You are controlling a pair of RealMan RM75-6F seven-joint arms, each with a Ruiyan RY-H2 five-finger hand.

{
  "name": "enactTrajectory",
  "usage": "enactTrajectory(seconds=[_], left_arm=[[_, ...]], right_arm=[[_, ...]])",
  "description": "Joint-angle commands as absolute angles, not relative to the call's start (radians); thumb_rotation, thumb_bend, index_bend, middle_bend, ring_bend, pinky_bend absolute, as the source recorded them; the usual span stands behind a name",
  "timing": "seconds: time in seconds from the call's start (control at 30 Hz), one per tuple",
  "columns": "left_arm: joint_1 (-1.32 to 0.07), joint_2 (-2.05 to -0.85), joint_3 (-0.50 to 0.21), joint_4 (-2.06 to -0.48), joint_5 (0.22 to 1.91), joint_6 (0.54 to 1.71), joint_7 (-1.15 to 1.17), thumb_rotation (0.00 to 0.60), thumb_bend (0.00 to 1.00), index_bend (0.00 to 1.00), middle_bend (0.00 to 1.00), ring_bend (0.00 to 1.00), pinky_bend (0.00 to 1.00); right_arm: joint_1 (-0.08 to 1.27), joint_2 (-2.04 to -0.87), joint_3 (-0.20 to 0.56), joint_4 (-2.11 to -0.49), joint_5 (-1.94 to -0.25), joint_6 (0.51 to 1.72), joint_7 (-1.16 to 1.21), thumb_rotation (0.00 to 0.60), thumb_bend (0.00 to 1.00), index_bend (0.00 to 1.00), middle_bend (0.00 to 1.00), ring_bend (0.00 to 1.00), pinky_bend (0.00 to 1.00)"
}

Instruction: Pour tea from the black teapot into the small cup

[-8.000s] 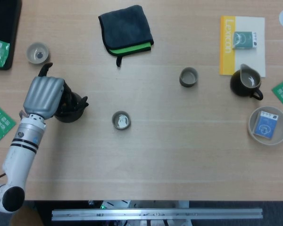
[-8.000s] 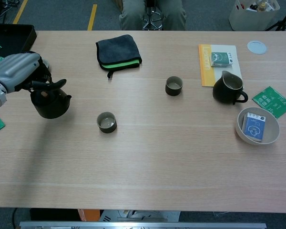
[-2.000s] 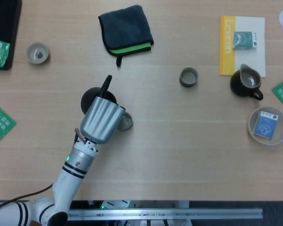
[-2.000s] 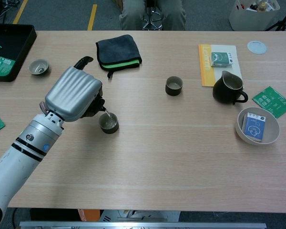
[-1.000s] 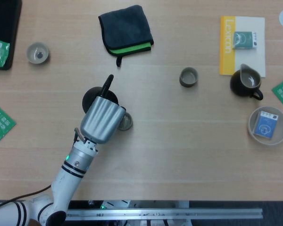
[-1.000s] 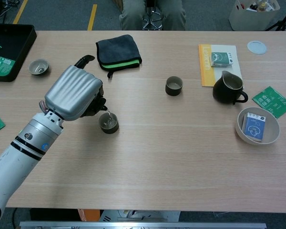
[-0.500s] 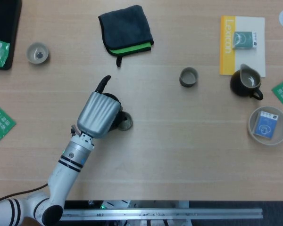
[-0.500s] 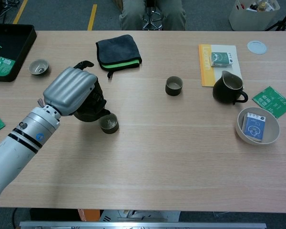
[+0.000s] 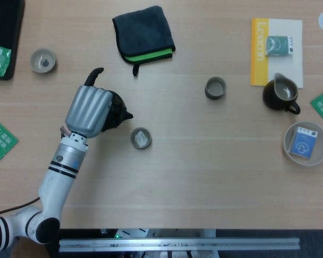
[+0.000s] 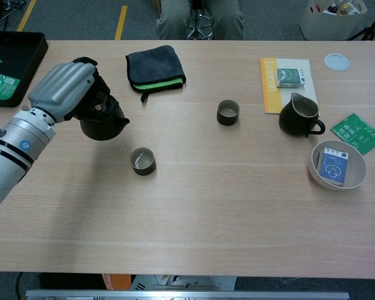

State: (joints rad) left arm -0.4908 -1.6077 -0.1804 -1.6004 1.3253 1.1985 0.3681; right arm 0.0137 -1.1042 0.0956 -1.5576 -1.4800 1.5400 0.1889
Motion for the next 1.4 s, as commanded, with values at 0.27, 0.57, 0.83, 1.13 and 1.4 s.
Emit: enactTrajectory(seconds=[0.27, 0.57, 0.83, 1.13, 1.4], left_arm=[[-0.482, -1.580, -0.195, -1.533, 1.269, 1.171, 0.218, 0.600, 0.42, 0.95, 1.00, 0.88, 0.14], [-0.478, -1.606, -0.168, -1.446, 1.246, 1.144, 0.186, 0.600, 0.42, 0.90, 1.00, 0.82, 0.14], [-0.480, -1.639, -0.159, -1.362, 1.226, 1.122, 0.161, 0.600, 0.42, 0.84, 0.94, 0.74, 0.14], [-0.481, -1.657, -0.163, -1.309, 1.218, 1.113, 0.128, 0.600, 0.42, 0.83, 0.92, 0.72, 0.14], [-0.482, -1.673, -0.164, -1.278, 1.203, 1.095, 0.111, 0.600, 0.42, 0.82, 0.91, 0.71, 0.14]], right_arm=[[0.024, -1.112, 0.096, -1.555, -1.480, 1.526, 0.184, 0.600, 0.05, 0.24, 0.19, 0.00, 0.00], [0.024, -1.114, 0.096, -1.551, -1.469, 1.519, 0.185, 0.600, 0.05, 0.24, 0.19, 0.00, 0.00], [0.025, -1.118, 0.094, -1.549, -1.469, 1.515, 0.186, 0.600, 0.05, 0.24, 0.19, 0.00, 0.00], [0.027, -1.121, 0.095, -1.545, -1.467, 1.511, 0.187, 0.600, 0.05, 0.24, 0.19, 0.00, 0.00], [0.028, -1.122, 0.095, -1.544, -1.464, 1.509, 0.186, 0.600, 0.05, 0.24, 0.19, 0.00, 0.00]])
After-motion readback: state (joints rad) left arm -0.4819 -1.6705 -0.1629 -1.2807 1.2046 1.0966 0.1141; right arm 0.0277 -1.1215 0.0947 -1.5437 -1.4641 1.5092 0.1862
